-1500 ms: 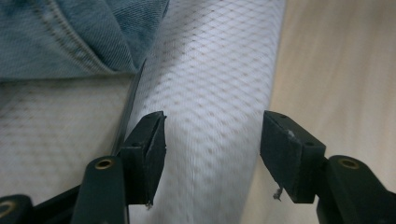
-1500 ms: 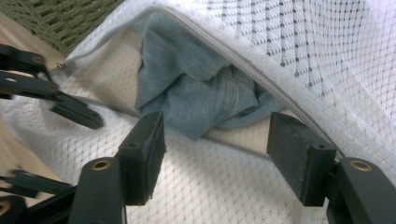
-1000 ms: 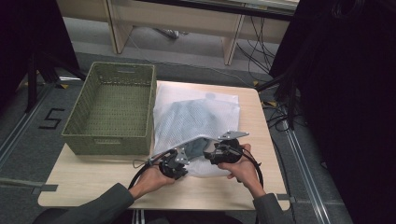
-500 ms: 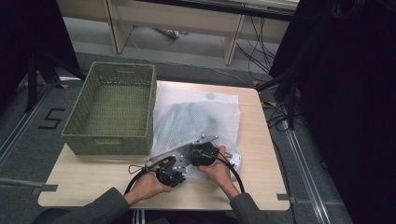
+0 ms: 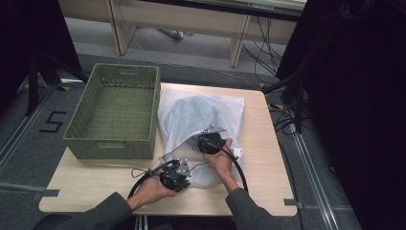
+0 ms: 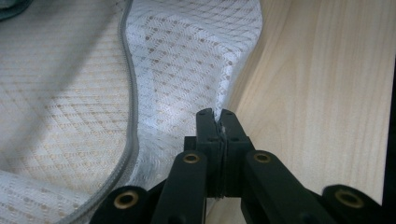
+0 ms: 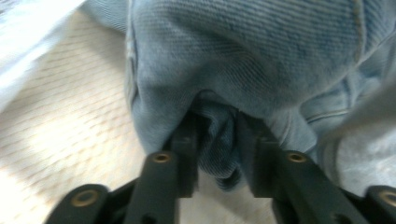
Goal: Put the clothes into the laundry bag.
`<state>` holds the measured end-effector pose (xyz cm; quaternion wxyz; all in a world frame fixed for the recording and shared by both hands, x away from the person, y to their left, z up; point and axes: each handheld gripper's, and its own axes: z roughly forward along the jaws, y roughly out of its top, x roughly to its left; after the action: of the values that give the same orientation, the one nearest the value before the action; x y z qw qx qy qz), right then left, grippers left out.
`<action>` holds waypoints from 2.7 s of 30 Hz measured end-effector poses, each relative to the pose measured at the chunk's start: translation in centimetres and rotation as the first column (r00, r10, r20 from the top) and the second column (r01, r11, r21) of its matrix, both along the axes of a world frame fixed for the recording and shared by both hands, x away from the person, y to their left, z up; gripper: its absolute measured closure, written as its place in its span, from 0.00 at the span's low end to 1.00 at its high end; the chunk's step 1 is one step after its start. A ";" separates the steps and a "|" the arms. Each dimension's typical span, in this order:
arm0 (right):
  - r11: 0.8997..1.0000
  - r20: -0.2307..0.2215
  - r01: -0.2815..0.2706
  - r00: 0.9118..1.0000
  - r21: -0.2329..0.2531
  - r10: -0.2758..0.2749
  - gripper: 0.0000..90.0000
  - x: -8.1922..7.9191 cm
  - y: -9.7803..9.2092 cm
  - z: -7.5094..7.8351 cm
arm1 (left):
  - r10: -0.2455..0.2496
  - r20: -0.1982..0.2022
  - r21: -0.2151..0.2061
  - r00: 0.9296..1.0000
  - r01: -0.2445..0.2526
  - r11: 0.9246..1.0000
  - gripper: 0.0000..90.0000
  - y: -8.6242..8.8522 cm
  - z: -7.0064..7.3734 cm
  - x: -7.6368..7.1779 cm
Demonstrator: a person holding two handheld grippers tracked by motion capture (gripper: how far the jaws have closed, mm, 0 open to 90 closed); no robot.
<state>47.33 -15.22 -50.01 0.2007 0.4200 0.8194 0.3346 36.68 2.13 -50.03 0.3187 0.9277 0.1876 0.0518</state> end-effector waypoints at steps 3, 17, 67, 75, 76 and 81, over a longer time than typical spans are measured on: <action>0.999 -0.016 -0.048 0.999 -0.008 0.048 0.63 -0.7 -0.6 0.6 | -0.016 0.004 0.018 1.000 0.015 1.000 0.95 0.0 0.1 0.0; 0.992 0.078 -0.083 0.994 0.093 0.076 0.37 -4.6 -5.0 6.9 | 0.016 0.003 -0.068 1.000 -0.016 0.998 0.46 1.6 3.4 -0.2; 0.928 -0.036 -0.231 0.972 -0.292 0.231 0.89 -6.8 -4.8 0.6 | 0.220 -0.013 -0.091 0.975 -0.220 0.971 0.32 7.6 4.6 -0.3; 0.965 0.109 -0.234 0.963 -0.120 0.247 0.64 -8.4 -3.8 3.7 | 0.226 -0.013 -0.085 0.974 -0.226 0.970 0.32 7.4 4.6 -0.4; 0.964 0.107 -0.234 0.963 -0.128 0.248 0.65 -8.6 -3.3 3.7 | 0.214 -0.005 -0.081 0.977 -0.214 0.973 0.32 7.4 4.6 -0.3; 0.940 0.137 -0.274 0.943 -0.204 0.305 0.94 -8.6 -1.8 3.5 | 0.215 -0.005 -0.079 0.977 -0.215 0.973 0.32 7.4 4.5 -0.3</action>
<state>38.77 -17.06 -46.51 0.2547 0.2450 0.8797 0.3181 36.39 9.53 -45.48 0.3482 0.8884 0.2881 0.0803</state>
